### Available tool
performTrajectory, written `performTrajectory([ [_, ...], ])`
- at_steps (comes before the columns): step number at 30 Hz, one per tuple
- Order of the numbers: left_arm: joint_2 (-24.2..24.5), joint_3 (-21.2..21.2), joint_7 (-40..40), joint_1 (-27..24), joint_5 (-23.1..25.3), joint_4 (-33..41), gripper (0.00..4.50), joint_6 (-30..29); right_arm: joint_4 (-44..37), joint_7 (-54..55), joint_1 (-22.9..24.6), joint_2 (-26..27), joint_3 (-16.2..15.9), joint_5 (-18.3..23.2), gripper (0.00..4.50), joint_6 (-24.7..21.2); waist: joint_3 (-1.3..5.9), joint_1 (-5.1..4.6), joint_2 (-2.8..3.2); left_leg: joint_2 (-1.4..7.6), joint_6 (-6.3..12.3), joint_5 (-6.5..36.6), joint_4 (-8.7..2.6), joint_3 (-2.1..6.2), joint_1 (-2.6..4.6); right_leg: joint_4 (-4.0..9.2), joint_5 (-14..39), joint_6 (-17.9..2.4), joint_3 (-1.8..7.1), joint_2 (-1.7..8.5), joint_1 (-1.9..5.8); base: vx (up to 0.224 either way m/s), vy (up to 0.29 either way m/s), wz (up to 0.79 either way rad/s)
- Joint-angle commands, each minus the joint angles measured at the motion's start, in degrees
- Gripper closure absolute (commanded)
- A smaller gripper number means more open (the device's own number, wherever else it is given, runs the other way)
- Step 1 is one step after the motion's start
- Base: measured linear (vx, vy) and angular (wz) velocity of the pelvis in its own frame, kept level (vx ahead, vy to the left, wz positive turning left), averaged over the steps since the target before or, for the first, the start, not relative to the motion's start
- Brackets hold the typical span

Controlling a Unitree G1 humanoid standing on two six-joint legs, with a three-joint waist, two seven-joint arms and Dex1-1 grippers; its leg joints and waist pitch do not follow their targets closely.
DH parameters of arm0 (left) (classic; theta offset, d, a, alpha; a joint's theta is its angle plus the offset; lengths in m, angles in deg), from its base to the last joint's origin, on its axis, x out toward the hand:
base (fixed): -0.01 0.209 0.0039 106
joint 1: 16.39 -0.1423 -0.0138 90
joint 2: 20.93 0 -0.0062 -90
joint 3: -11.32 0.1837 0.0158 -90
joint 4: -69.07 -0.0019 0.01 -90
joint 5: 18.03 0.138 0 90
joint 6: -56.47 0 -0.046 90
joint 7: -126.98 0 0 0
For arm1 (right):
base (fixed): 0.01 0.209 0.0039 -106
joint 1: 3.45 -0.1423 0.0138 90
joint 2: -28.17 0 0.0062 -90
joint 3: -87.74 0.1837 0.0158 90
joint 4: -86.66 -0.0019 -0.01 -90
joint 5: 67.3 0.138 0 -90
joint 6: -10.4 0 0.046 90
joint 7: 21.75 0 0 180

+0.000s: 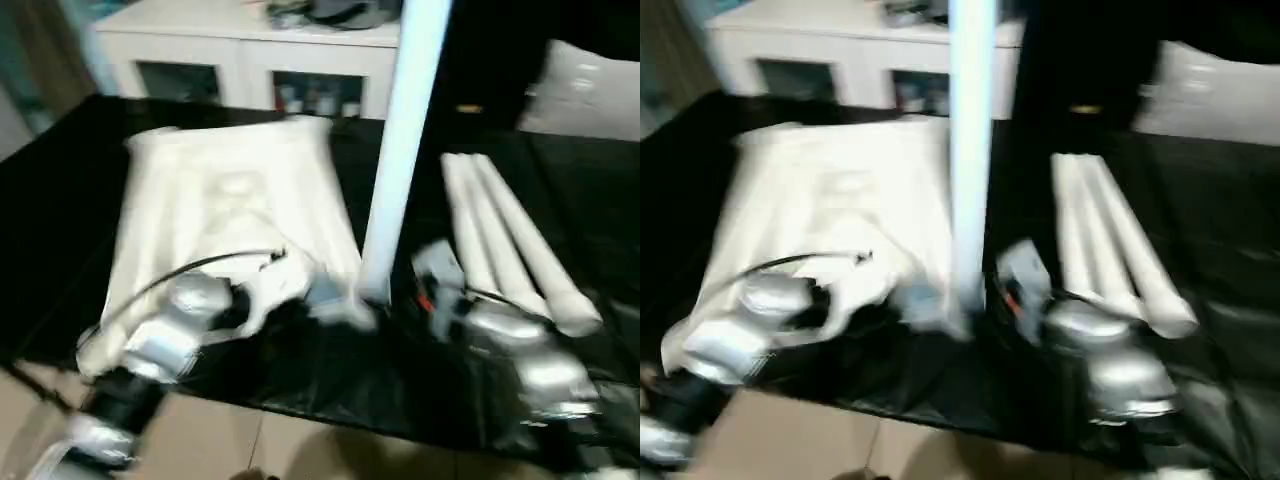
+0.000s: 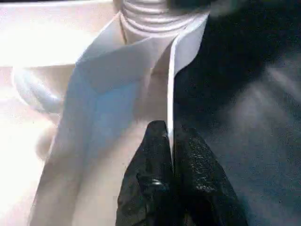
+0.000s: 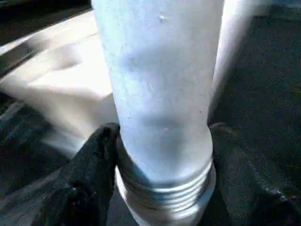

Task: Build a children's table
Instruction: Rotate leg to tighten

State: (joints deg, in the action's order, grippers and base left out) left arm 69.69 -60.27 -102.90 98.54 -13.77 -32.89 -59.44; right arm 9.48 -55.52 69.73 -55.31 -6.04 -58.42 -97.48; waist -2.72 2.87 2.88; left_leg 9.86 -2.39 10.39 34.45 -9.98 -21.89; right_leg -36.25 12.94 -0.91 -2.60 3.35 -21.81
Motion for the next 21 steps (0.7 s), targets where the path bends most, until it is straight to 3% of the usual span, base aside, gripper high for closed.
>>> performTrajectory([
  [1,-4.25,-1.15,7.72,1.04,-0.13,1.16,4.50,-2.56,2.46,4.17,-1.06,5.42,-2.19,2.10,1.83,-2.80,2.97,0.33,-0.60,3.05,-0.02,13.18,-4.52,1.56,0.85,5.55,13.75,-11.41,2.72,5.01,1.81,0.000,0.000,0.00],
  [5,-11.81,-2.11,16.81,2.92,1.62,0.40,4.50,-5.56,5.65,11.67,-2.96,8.39,-2.28,-1.09,1.83,-3.20,3.07,0.67,-0.74,3.01,0.69,11.33,-4.40,1.42,0.84,5.62,11.92,-10.73,2.71,4.97,1.85,0.000,0.000,0.00],
  [7,-13.20,-1.33,17.68,3.12,2.48,1.13,4.50,-6.15,6.05,12.63,-3.10,8.95,-1.89,-1.73,1.83,-2.75,3.22,0.90,-0.66,3.09,1.08,10.11,-4.32,1.45,0.75,5.52,9.82,-10.49,2.76,4.98,1.92,0.000,0.000,0.00],
  [8,-13.58,-0.61,17.53,3.01,3.05,1.70,4.50,-6.49,6.02,12.45,-3.01,9.25,-1.59,-1.95,1.48,-2.34,3.24,0.90,-0.74,3.07,1.29,9.77,-4.34,1.44,0.63,5.40,8.93,-10.51,2.73,4.95,2.01,0.000,0.000,0.00],
  [9,-13.88,-0.10,17.54,2.92,3.36,2.14,4.50,-6.91,5.96,12.78,-2.90,9.57,-1.11,-2.29,1.48,-1.84,3.32,1.03,-0.69,3.07,1.94,8.89,-4.28,1.44,0.54,5.23,6.61,-10.58,2.71,4.94,2.04,0.000,0.000,0.00],
  [11,-13.59,0.44,17.08,2.81,3.56,2.37,4.50,-7.04,5.46,13.19,-2.52,9.41,-0.44,-2.65,1.11,-1.32,3.32,1.14,-0.49,3.10,2.27,8.64,-4.29,1.47,0.55,5.26,5.38,-10.78,2.66,4.97,2.04,0.000,0.000,0.00],
  [15,-11.71,0.47,17.09,2.96,4.15,1.91,4.50,-6.86,4.25,13.66,-1.62,7.61,0.25,-2.38,0.92,0.85,3.22,1.14,-0.35,3.18,1.84,10.61,-4.50,1.52,0.70,5.44,6.89,-10.60,2.65,4.97,2.03,0.000,0.000,0.00],
  [16,-10.59,0.16,16.38,3.04,4.32,1.15,4.50,-5.94,3.17,12.66,-0.99,6.47,0.58,-1.81,0.64,1.13,3.19,1.15,-0.27,3.17,1.73,10.91,-4.55,1.55,0.64,5.46,7.18,-10.53,2.68,4.98,2.06,0.000,0.000,0.00],
  [20,-8.16,0.49,14.23,3.07,4.45,-0.17,4.50,-3.85,1.01,9.02,0.21,4.45,1.97,-1.23,0.45,2.57,3.27,1.07,-0.33,3.05,1.89,10.91,-4.49,1.52,0.49,5.50,6.08,-10.41,2.68,4.95,2.27,0.000,0.000,0.00],
  [21,-6.62,0.64,12.00,2.91,3.90,-0.48,4.50,-2.60,-0.22,5.90,0.86,2.40,2.61,-0.49,0.20,3.99,3.40,1.17,-0.45,3.03,2.34,10.08,-4.35,1.58,0.32,5.33,5.12,-10.22,2.65,5.05,2.54,0.000,0.000,0.00],
])
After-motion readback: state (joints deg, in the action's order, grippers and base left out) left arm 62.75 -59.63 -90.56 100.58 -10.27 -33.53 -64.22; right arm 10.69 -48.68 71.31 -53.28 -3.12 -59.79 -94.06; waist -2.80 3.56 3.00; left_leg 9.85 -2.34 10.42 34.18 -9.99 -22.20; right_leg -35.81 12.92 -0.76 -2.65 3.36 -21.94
